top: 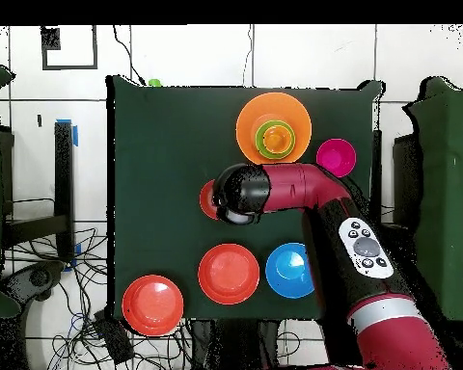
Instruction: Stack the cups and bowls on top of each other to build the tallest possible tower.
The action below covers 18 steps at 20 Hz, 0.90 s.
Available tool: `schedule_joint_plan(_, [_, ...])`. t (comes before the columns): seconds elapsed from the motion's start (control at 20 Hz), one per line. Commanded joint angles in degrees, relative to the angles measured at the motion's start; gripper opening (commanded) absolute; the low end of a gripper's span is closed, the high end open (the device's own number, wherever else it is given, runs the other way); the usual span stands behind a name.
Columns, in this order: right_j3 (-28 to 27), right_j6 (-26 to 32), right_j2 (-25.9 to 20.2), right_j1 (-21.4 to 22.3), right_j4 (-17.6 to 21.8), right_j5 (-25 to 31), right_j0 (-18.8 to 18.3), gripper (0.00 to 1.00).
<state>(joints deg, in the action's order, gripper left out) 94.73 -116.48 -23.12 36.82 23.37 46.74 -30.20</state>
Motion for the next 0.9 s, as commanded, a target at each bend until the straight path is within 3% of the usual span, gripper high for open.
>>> schedule_joint_plan(0.05, [3.69,12.17,-4.88,-3.90,4.57,-0.84,0.12,1.00])
schedule_joint_plan(0.9, [-5.68,-3.10,7.17,-14.98,19.16,-15.40,9.06,1.00])
